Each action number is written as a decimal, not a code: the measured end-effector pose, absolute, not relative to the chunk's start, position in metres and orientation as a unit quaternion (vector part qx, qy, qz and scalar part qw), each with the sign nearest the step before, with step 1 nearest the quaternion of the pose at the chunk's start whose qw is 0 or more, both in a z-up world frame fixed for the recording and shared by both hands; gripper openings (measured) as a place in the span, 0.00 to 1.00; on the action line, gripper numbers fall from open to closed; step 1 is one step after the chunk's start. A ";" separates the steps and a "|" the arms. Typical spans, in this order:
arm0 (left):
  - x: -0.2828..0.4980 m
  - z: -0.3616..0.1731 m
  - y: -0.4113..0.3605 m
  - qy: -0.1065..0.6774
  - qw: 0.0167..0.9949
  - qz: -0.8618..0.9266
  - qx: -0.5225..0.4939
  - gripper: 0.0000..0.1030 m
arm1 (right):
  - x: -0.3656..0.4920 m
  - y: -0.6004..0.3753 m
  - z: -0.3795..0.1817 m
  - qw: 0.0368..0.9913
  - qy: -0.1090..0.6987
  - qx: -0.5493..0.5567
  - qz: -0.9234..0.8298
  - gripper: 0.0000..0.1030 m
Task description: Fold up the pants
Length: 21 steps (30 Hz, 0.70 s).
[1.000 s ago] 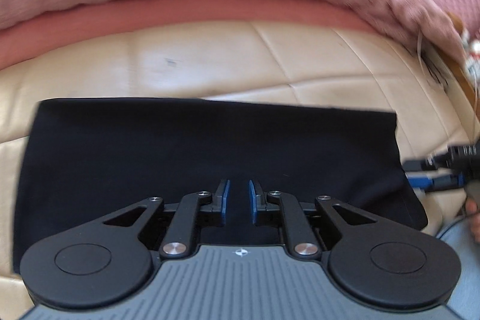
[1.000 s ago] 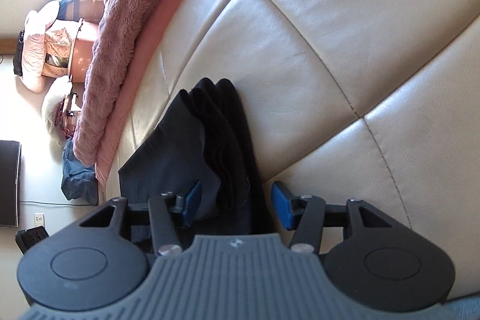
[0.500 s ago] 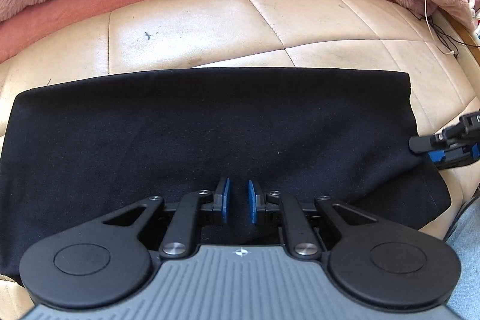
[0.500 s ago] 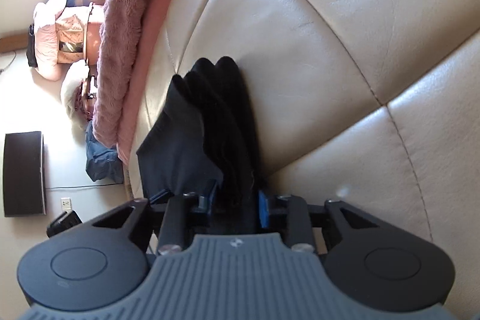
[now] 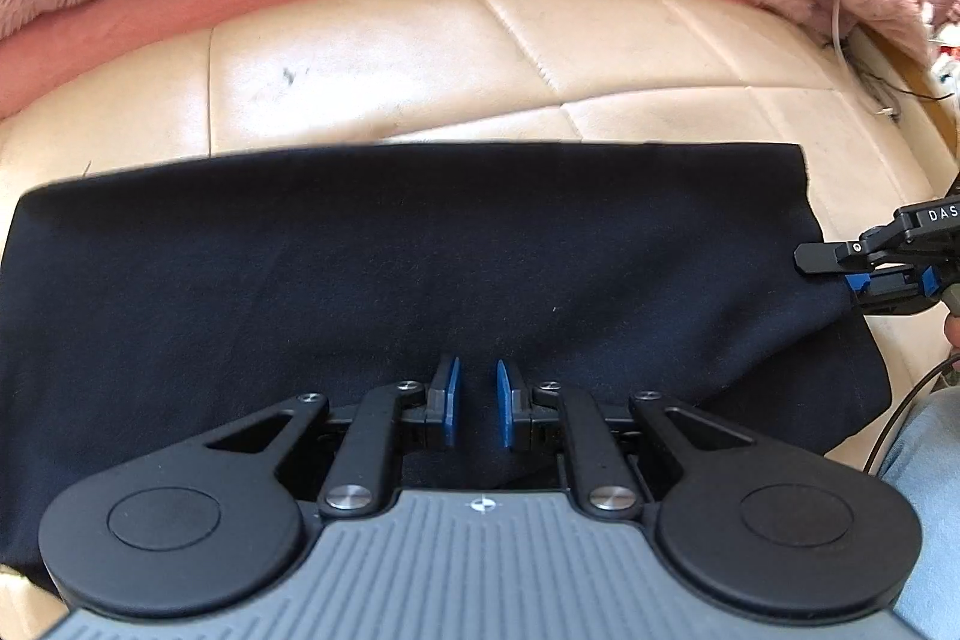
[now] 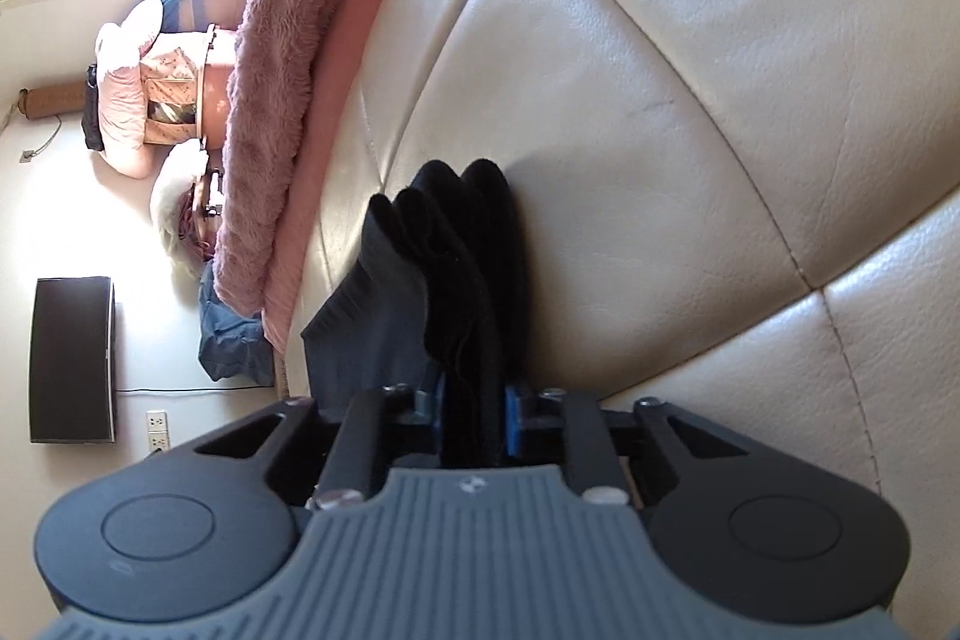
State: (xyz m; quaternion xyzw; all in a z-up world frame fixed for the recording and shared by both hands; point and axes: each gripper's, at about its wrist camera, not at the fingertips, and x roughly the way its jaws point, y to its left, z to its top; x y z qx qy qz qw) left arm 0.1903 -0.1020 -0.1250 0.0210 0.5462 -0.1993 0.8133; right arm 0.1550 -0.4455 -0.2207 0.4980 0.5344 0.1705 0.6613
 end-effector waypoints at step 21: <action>0.271 -0.141 -0.120 0.459 0.844 -0.242 0.138 0.07 | 0.177 -0.406 -0.083 0.743 0.500 0.407 0.181 0.10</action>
